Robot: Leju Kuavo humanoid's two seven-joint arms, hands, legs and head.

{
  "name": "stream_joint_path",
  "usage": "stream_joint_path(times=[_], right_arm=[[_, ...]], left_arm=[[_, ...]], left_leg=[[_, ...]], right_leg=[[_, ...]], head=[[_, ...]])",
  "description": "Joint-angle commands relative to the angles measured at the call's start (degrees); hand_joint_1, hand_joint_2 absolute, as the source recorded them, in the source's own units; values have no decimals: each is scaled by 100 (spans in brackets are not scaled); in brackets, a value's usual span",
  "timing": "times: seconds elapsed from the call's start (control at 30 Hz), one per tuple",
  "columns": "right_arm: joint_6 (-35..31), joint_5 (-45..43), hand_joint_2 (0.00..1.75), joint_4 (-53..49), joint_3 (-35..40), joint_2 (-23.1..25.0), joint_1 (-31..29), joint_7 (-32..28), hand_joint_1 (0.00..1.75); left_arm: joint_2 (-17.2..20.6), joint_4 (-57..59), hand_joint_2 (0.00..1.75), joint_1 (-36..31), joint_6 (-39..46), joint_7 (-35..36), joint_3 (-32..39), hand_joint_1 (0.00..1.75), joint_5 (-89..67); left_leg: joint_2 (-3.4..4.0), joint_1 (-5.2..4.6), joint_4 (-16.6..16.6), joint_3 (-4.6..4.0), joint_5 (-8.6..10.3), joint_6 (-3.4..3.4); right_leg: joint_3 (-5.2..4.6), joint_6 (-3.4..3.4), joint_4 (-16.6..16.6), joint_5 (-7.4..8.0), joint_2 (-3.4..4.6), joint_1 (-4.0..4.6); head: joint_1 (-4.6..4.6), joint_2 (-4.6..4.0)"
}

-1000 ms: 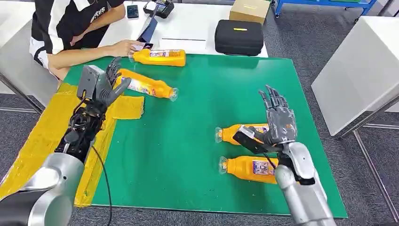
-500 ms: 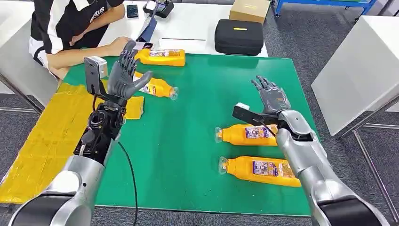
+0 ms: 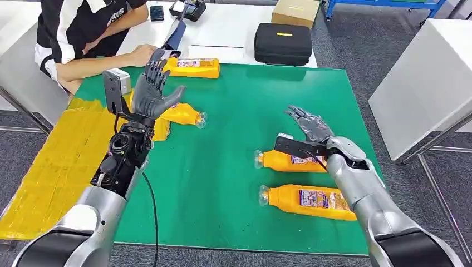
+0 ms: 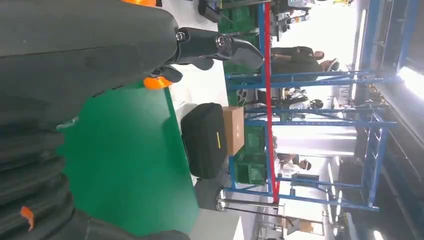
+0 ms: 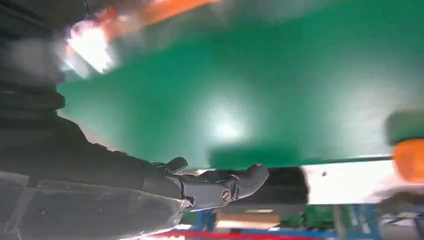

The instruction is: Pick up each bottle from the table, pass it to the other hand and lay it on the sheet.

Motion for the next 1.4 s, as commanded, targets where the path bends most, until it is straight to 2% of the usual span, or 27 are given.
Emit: stream_joint_path(times=[0.03, 0.1, 0.33, 0.5, 0.53, 0.77, 0.8, 0.87, 0.9, 1.4], right_arm=[[435, -651, 175, -361, 200, -447, 227, -585, 0], [517, -880, 175, -660, 237, -628, 493, -684, 0], [530, -909, 175, -663, 256, -618, 497, -674, 0], [473, -925, 175, -291, 371, -617, 346, -565, 0], [452, -903, 175, -233, 383, -615, 329, -516, 0], [62, -702, 175, 404, 462, -379, 140, 65, 0], [62, -702, 175, 404, 462, -379, 140, 65, 0], [15, -648, 175, 617, 486, -351, 39, 152, 0], [-12, -616, 175, 736, 487, -340, -21, 205, 0], [149, -559, 175, 1024, 497, -292, -236, 330, 0]], left_arm=[[190, 627, 175, -269, 19, -113, -339, 0, 189], [174, 616, 175, -263, 55, -108, -437, 0, 252], [181, 613, 175, -265, 60, -88, -453, 0, 267], [179, 664, 175, -243, 2, -41, -512, 0, 397], [172, 650, 175, -232, 6, -48, -527, 0, 389], [173, 500, 175, -189, 9, 70, -595, 0, 426], [173, 500, 175, -189, 9, 70, -595, 0, 426], [174, 590, 175, -233, -56, 68, -606, 0, 466], [170, 635, 175, -265, -82, 59, -614, 0, 489], [106, 686, 175, -358, -200, 100, -627, 0, 591]], left_leg=[[-6, -1, 2, 32, -18, 2], [-14, 1, -1, 15, -7, 1], [-8, -2, 10, 33, -29, 2], [-11, 1, 1, 15, -14, -1], [-10, -1, 5, 33, -25, 1], [-5, 1, 1, 16, -15, -1], [0, 2, 7, 34, -28, -1], [-4, 1, 1, 13, -14, -1], [1, 1, 7, 31, -27, -1], [-6, 1, 5, 18, -18, -1]], right_leg=[[31, -31, 4, -18, 1, 2], [18, -19, -2, -10, -10, 3], [30, -37, 10, -21, 9, 2], [14, -20, -1, -8, 2, 3], [29, -32, 4, -18, 6, 2], [16, -20, -1, -7, 7, 3], [31, -34, 4, -17, 15, 5], [12, -19, -1, -5, 8, 3], [27, -34, 6, -15, 17, 4], [16, -26, 4, -11, 7, 3]], head=[[-2, 0], [0, 0], [-2, 0], [0, 0], [-2, 0], [0, 0], [0, 0], [-2, 0], [0, 0], [-2, 0]])
